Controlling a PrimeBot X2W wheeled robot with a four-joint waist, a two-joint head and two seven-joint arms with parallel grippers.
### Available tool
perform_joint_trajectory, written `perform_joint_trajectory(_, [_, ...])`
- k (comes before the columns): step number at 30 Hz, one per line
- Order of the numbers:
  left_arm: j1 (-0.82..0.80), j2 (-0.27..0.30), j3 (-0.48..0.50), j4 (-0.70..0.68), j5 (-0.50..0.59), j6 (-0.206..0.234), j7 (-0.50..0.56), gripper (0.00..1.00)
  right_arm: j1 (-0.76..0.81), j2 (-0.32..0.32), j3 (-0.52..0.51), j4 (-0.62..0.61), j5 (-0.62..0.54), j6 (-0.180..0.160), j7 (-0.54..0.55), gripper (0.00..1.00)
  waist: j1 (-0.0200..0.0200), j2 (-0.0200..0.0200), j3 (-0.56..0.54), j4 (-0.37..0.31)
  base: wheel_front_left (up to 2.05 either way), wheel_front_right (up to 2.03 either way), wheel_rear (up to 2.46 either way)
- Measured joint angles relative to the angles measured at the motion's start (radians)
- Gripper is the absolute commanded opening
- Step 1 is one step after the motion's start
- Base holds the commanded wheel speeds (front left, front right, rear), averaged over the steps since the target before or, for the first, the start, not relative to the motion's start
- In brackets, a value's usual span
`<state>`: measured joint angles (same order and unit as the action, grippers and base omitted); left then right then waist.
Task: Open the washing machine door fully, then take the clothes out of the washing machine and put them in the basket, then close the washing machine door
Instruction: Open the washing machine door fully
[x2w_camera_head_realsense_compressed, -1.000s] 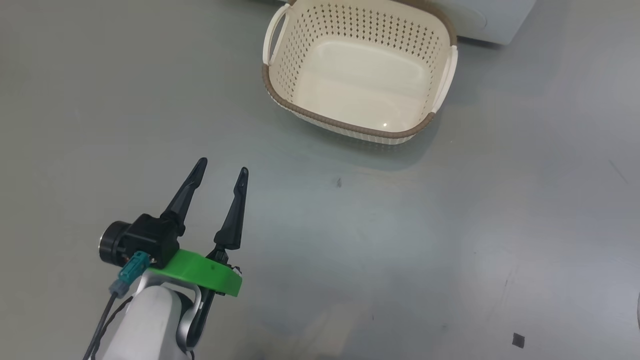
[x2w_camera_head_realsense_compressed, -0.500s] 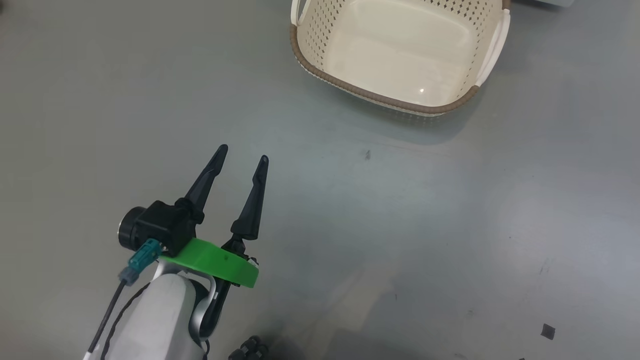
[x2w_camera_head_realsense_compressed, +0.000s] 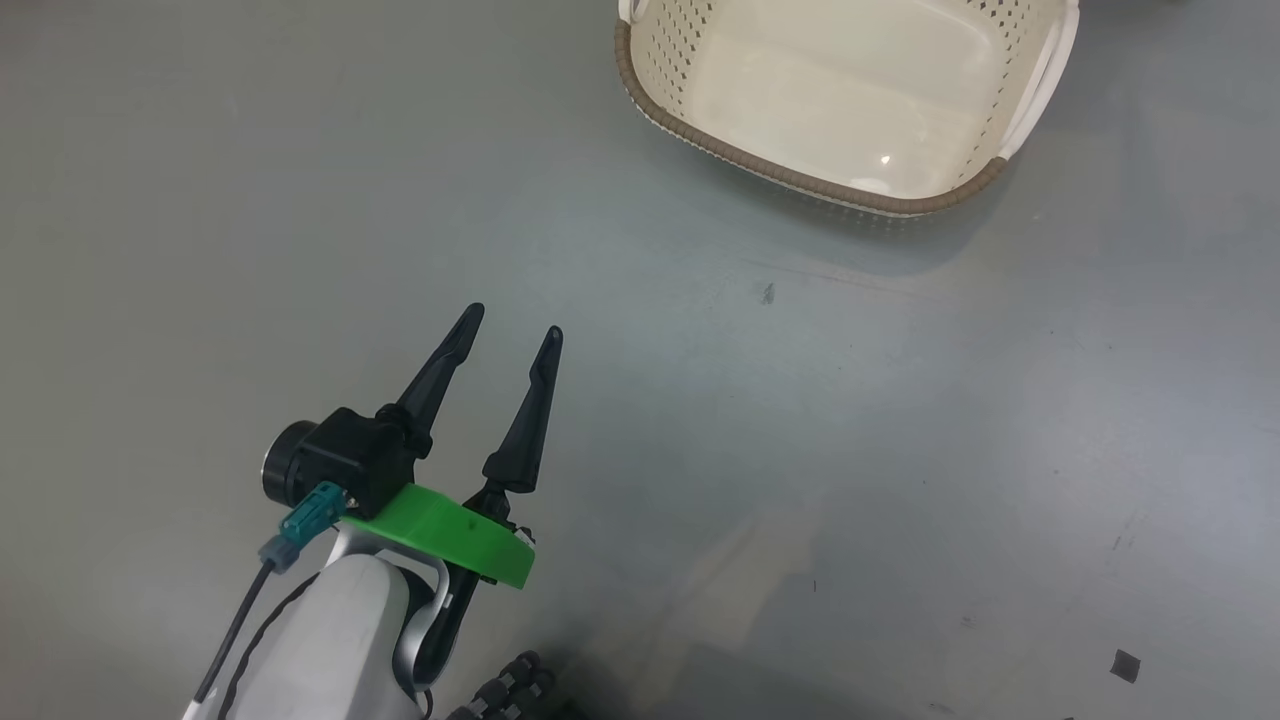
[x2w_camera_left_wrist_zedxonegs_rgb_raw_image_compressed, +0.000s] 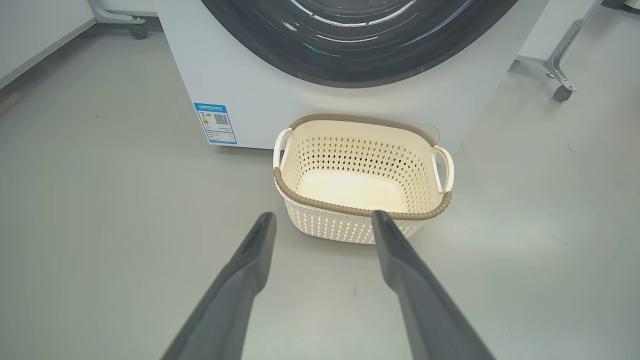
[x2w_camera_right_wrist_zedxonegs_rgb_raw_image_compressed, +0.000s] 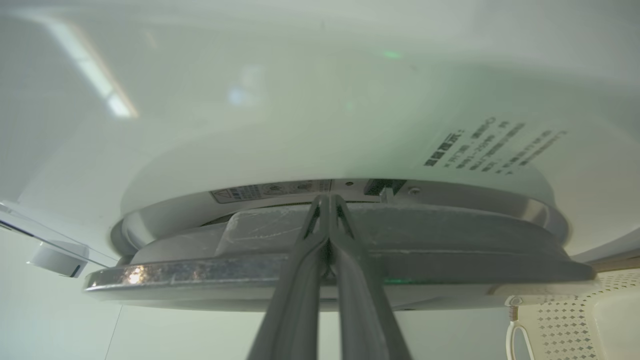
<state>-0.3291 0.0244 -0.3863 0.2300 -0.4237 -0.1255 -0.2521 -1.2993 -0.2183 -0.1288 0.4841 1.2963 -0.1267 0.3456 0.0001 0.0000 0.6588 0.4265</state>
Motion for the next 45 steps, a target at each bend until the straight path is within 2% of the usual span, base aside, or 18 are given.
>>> perform_joint_trajectory(15, [-0.002,0.000,-0.007,0.009,-0.012,0.000,0.000,1.00,-0.113,0.000,-0.035,0.132,0.052,0.000,0.081,0.00,-0.0001,0.0000,0.003,0.013,0.00,0.00,0.00])
perform_joint_trajectory(26, [-0.005,-0.001,-0.010,0.005,-0.025,0.000,0.000,1.00,-0.155,-0.034,-0.037,0.245,0.053,0.000,0.156,0.00,-0.0001,0.0000,0.002,0.021,0.00,0.00,0.00])
perform_joint_trajectory(45, [-0.011,-0.001,-0.008,0.016,-0.023,0.000,0.000,1.00,-0.147,-0.021,-0.060,0.295,0.115,-0.001,0.253,0.00,-0.0001,0.0000,-0.034,0.002,0.00,0.00,0.00])
